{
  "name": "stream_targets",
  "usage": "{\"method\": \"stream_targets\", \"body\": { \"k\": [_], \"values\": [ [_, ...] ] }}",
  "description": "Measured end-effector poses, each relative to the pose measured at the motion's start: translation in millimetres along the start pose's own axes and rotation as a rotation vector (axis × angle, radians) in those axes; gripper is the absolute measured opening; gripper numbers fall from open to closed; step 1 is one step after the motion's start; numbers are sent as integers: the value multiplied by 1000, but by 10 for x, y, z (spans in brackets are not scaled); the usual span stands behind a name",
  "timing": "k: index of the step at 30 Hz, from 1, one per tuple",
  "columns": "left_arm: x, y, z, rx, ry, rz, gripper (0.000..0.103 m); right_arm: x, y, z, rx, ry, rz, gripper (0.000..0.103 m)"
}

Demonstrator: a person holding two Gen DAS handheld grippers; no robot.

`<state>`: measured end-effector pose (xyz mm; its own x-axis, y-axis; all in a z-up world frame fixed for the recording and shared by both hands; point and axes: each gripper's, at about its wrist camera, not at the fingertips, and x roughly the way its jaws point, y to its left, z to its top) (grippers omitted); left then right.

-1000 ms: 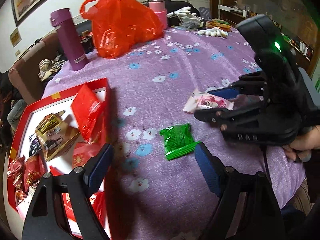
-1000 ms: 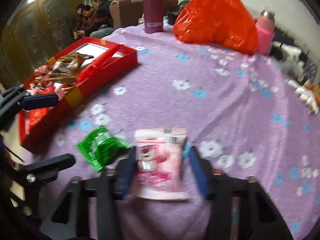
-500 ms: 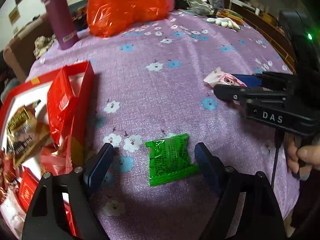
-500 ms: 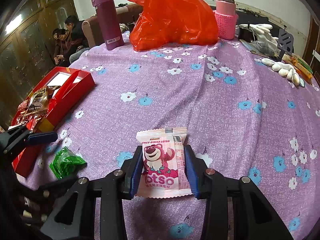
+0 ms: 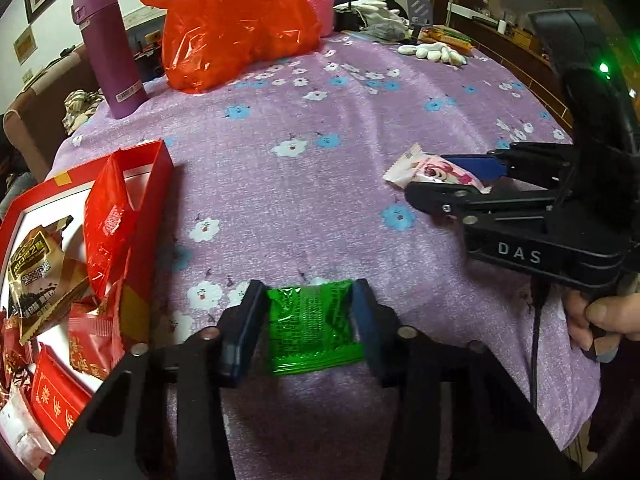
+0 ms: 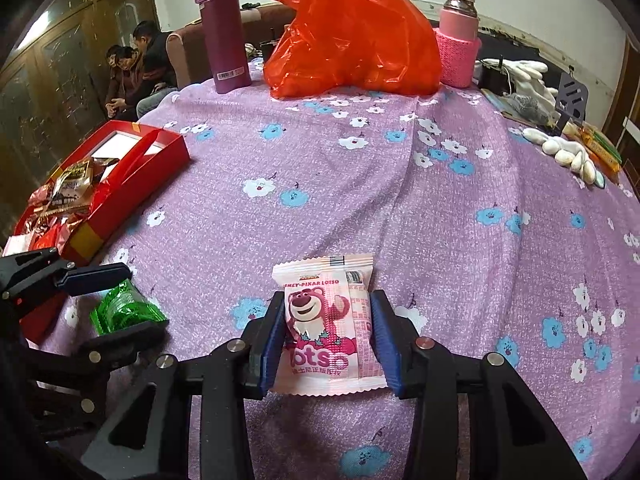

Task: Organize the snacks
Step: 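Lift the green packet and pink Lotso packet and hold them above the table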

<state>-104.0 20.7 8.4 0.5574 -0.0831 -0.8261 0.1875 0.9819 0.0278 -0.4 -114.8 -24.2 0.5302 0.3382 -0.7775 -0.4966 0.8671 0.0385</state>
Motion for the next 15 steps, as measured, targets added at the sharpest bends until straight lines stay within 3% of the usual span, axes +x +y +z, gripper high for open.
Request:
{"method": "stream_targets", "body": {
  "k": [8, 15],
  "values": [
    [-7, 36, -11, -27, -12, -13, 38, -4, -2, -2, -6, -1, -4, 42],
    [-71, 95, -2, -58, -34, -13, 38, -42, -72, 10, 31, -11, 47, 40]
  ]
}}
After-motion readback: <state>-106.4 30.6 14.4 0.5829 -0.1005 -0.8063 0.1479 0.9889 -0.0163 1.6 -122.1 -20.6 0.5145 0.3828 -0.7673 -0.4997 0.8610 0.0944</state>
